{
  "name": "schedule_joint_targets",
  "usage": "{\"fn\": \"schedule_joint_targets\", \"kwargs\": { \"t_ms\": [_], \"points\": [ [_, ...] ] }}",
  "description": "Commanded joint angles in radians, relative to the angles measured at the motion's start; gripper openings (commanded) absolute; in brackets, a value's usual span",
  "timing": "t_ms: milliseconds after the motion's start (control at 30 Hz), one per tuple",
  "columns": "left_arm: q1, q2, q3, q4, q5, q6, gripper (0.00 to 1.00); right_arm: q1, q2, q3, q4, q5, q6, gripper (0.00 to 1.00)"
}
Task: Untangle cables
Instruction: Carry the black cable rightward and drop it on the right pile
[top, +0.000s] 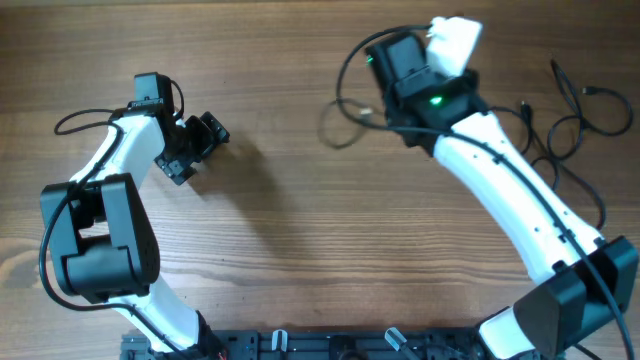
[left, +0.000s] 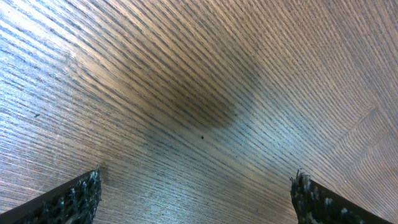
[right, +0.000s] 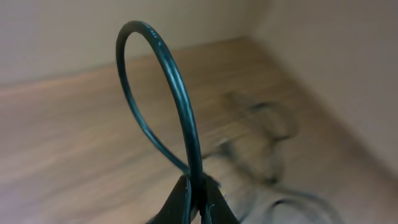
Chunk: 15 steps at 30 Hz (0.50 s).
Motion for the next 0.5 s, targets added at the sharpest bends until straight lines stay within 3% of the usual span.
{"fn": "schedule_joint_targets", "kwargs": {
  "t_ms": [0,167,467],
  "points": [
    [-0.005,-0.018,0.007,0.003,-0.012,0.000,1.00,-0.109,-0.028,-0.004,0.010,0.276,0.022,0.04],
    [-0.005,-0.018,0.007,0.003,-0.012,0.000,1.00,-0.282,-0.028,-0.004,0.017,0.212,0.021,0.04],
    [-0.005,-0.018,0.007,0.003,-0.013,0.001,1.00,-0.605,-0.026,-0.009,0.014,-0.466,0.019,0.04]
  ]
}}
